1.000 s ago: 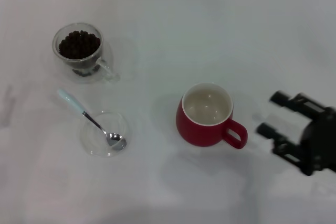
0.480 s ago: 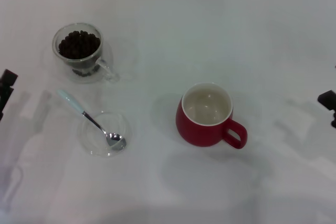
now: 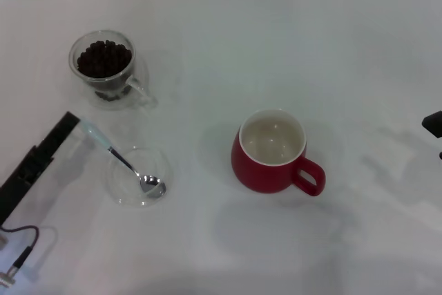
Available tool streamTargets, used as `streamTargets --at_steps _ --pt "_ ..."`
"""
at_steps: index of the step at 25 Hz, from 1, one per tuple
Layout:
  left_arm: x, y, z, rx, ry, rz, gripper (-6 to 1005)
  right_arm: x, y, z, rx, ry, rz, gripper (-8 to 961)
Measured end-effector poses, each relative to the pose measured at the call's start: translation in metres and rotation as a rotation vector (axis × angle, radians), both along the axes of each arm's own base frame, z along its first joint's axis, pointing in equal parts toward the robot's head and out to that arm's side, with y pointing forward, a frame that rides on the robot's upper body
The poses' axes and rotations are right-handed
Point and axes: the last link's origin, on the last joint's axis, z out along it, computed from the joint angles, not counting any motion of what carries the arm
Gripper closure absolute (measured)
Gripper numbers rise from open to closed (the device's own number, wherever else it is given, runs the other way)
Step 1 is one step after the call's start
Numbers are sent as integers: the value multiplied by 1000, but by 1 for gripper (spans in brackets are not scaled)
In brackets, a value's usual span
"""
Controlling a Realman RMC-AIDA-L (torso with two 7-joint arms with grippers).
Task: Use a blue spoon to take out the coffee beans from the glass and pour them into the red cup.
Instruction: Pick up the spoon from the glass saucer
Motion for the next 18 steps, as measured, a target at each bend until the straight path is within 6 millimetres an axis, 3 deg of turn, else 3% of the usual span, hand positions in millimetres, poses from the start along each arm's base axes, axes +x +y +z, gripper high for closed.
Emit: streamTargets --at_steps 18 --pt "14 26 -14 -132 28 -57 361 -1 6 -2 0 -11 3 308"
